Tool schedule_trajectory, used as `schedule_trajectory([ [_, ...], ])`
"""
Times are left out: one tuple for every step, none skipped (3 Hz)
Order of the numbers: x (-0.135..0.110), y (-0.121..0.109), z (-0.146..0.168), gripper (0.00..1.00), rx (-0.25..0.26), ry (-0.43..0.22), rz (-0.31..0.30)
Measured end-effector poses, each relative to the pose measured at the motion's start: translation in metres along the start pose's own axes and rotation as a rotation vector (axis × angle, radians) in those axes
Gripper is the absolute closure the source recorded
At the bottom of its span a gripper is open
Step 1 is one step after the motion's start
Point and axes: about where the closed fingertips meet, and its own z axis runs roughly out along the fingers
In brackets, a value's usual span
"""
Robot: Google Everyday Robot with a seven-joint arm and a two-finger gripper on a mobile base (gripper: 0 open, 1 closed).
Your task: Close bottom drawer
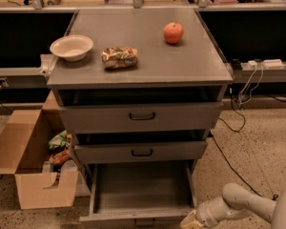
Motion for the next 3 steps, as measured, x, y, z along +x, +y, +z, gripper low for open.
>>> schedule_trajectory([
  [0.001, -0.002, 0.002, 1.00, 0.006, -0.003, 0.005],
  [0.009, -0.019, 0.018, 1.00, 0.064, -0.027, 0.059],
  [0.016, -0.038, 0.043, 1.00, 0.078, -0.078, 0.095],
])
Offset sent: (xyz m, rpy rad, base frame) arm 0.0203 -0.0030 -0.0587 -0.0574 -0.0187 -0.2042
